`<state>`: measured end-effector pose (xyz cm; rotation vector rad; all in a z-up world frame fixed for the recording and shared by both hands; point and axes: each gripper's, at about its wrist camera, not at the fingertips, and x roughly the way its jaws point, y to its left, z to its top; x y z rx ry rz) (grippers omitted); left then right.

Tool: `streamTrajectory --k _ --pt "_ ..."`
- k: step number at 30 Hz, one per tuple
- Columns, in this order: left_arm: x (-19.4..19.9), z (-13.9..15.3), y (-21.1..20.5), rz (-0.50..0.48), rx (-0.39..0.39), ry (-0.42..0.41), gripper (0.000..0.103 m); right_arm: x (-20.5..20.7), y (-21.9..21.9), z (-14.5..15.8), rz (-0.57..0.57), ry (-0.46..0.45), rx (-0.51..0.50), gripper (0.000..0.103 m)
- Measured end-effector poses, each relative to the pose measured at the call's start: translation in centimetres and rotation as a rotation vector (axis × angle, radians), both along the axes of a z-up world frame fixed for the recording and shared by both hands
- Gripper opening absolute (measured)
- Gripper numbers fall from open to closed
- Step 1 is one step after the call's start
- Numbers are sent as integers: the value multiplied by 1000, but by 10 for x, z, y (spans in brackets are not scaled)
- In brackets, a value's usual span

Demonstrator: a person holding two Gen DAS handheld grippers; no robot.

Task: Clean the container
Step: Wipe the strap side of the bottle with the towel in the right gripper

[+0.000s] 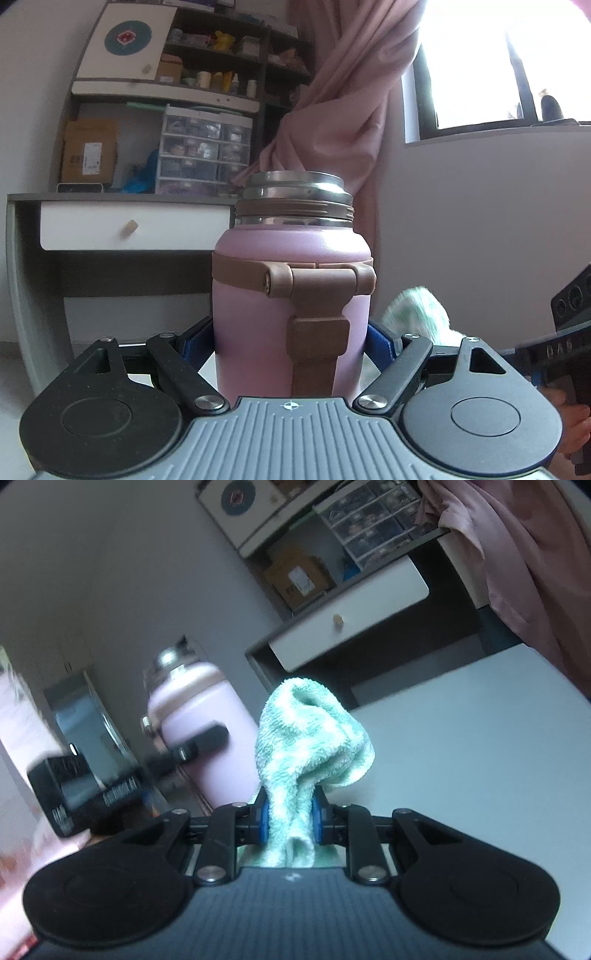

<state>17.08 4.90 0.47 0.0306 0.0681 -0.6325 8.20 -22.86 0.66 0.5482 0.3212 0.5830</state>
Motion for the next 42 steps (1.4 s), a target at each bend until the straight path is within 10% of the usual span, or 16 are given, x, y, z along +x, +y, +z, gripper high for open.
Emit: streamTrajectory --k 14,33,42 --pt "11 11 -4 5 -9 -5 83 23 27 -2 21 -48 113 22" --pt "4 16 -3 17 -6 -4 83 33 42 -19 18 137 -103 22" --pt "1 17 2 10 -5 -7 83 13 34 10 0 12 -37 22"
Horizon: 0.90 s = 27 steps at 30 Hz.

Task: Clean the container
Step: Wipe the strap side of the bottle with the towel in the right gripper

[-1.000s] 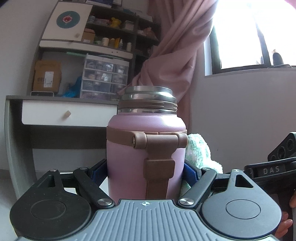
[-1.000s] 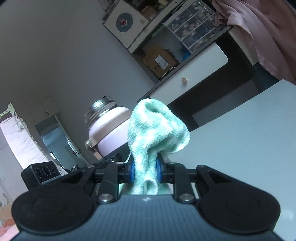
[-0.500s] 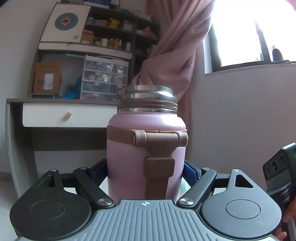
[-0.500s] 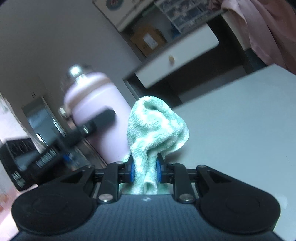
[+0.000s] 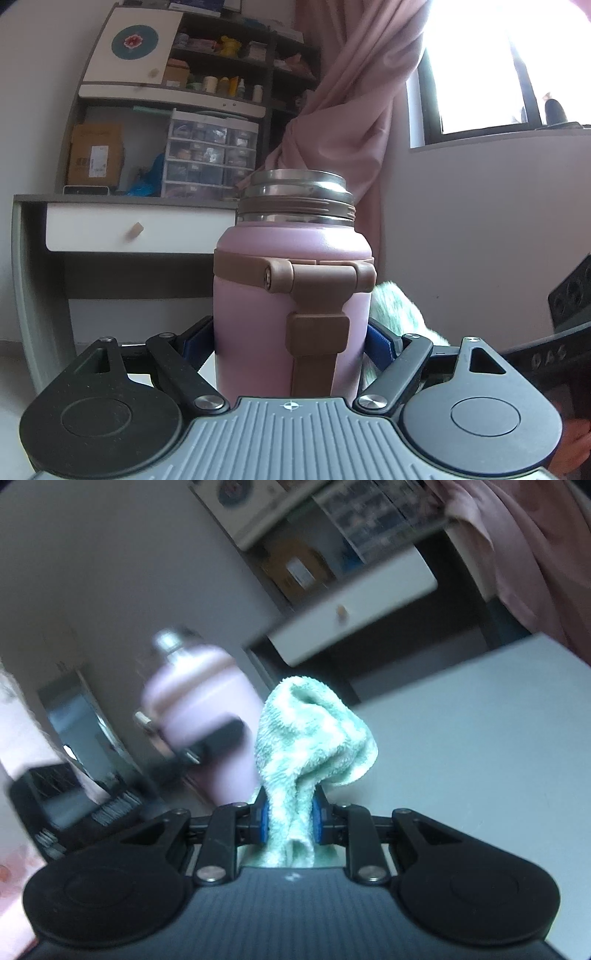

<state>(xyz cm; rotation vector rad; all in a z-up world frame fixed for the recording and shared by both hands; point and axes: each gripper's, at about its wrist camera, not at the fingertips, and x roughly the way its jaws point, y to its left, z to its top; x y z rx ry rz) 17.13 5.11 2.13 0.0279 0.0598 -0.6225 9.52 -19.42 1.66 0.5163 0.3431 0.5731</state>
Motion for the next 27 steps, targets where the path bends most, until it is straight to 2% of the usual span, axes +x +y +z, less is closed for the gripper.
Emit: streamTrajectory --k 5,15,27 --pt "1 0 1 3 -8 7 83 3 10 2 -2 -30 -16 22" --pt "0 0 -1 -4 -3 -1 83 19 12 -27 22 103 -39 22" --pt "0 -7 5 -11 -11 1 83 15 1 -26 -6 115 -78 22"
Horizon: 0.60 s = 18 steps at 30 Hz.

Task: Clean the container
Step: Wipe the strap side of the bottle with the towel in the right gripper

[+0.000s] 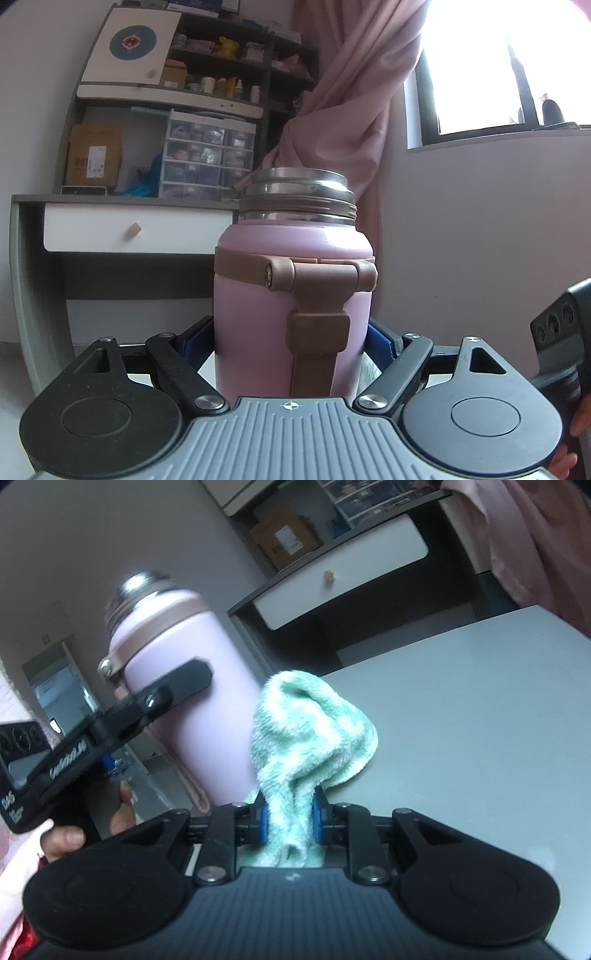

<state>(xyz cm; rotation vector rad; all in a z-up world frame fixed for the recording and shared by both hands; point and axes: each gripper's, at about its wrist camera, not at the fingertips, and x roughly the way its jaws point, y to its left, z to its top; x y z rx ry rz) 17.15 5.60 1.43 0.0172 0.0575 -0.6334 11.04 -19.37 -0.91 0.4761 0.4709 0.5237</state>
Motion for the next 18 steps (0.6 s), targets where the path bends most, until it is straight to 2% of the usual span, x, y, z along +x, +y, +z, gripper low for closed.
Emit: streamTrajectory --k 7,11,18 --pt "0 0 -2 -2 12 -4 83 -1 -11 21 -7 -74 91 22" --pt "2 0 5 -1 -1 7 83 1 0 26 0 -110 72 22" --pt "3 -1 2 2 25 3 83 10 5 1 8 -27 33 22"
